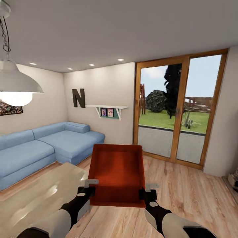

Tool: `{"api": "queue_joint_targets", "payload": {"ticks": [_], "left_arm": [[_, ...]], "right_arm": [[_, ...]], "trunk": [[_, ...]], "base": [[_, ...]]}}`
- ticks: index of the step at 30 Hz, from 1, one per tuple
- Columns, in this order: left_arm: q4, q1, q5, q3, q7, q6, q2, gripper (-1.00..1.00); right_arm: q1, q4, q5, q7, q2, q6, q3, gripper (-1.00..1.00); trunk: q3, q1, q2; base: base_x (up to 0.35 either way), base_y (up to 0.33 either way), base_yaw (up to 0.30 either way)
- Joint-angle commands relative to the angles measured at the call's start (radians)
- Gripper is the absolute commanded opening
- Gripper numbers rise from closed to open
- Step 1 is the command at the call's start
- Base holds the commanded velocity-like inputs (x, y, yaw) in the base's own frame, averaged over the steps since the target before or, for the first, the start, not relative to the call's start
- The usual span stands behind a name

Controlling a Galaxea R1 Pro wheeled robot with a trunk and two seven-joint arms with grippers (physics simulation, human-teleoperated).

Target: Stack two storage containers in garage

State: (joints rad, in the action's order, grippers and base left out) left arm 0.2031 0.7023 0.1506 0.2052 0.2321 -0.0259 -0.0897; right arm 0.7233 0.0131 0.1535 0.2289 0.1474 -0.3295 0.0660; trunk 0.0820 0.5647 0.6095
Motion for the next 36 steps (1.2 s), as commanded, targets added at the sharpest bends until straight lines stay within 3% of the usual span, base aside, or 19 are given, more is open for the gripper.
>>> {"api": "queue_joint_targets", "payload": {"ticks": [1,36], "left_arm": [[0.001,0.002,0.087,-0.052,0.018,-0.003,-0.003,-1.00],[-0.002,0.002,0.089,-0.052,0.018,-0.003,-0.004,-1.00]], "right_arm": [[-0.001,-0.001,-0.008,0.084,0.000,-0.006,0.020,-1.00],[-0.001,-0.001,-0.008,0.079,-0.003,-0.006,0.018,-1.00]], "trunk": [[0.000,0.000,0.000],[0.003,0.000,0.000]], "base": [[0.000,0.000,0.264],[0.000,0.000,0.278]]}}
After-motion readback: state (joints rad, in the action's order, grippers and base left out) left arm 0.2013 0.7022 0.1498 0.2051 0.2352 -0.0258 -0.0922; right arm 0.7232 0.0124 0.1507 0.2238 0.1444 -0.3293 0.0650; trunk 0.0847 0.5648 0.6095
